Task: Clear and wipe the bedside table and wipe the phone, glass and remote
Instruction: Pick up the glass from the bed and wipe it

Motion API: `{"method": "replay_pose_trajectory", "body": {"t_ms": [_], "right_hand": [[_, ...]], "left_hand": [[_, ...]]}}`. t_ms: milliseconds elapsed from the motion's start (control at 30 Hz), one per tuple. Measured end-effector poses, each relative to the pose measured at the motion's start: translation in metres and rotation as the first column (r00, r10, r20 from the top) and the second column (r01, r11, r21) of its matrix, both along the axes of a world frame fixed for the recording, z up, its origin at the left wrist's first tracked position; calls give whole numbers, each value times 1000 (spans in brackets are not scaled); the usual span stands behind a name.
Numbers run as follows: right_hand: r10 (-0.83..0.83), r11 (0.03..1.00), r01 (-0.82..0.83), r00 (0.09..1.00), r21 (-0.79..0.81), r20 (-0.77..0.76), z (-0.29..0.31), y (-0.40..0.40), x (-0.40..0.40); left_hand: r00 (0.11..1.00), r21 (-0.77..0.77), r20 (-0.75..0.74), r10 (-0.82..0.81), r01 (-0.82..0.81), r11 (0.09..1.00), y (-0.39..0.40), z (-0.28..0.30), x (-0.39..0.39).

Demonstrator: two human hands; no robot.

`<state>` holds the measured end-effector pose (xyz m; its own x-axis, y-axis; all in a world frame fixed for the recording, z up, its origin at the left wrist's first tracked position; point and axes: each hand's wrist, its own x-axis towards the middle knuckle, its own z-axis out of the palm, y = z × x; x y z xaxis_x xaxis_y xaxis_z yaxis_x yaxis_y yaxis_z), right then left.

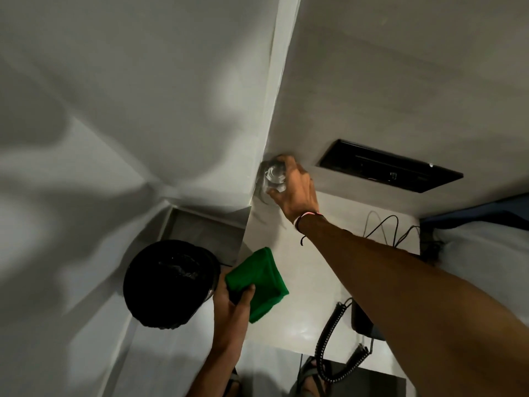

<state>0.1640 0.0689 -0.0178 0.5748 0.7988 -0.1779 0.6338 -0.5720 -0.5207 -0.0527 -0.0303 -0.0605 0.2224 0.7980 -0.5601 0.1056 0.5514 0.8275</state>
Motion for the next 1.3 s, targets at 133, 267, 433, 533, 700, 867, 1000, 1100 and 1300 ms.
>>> {"method": "replay_pose_trajectory", "body": {"t_ms": [133,267,433,533,700,867,1000,1100,1300], "right_hand": [[-18,1000,18,1000,3,-11,-4,0,-4],[-28,999,28,1000,-15,0,-5,1,-7],[-46,998,44,998,-39,-44,1,-2,-10],[-12,999,8,996,-44,-89,13,-10,-8],[58,995,-60,998,-77,-22,40,-43,-4],[41,989,-13,981,-145,192,89,-101,13],[6,979,61,945,-193,328,138,-161,35],[-23,968,124,909,-216,416,177,-217,51],[-198,909,345,851,-234,487,239,-341,64]], "left_hand": [[1000,12,-2,-14,14,1000,0,2,0],[999,25,-12,-30,31,999,-2,3,-2],[998,37,-30,-48,49,998,-4,9,-4],[997,60,-39,-73,75,995,-3,19,-4],[989,136,-72,-126,135,981,5,47,-1],[965,281,-100,-241,260,924,13,93,4],[896,490,-222,-386,444,750,12,138,9],[802,591,-315,-508,585,556,8,177,28],[640,787,-492,-590,617,12,-31,259,92]]}}
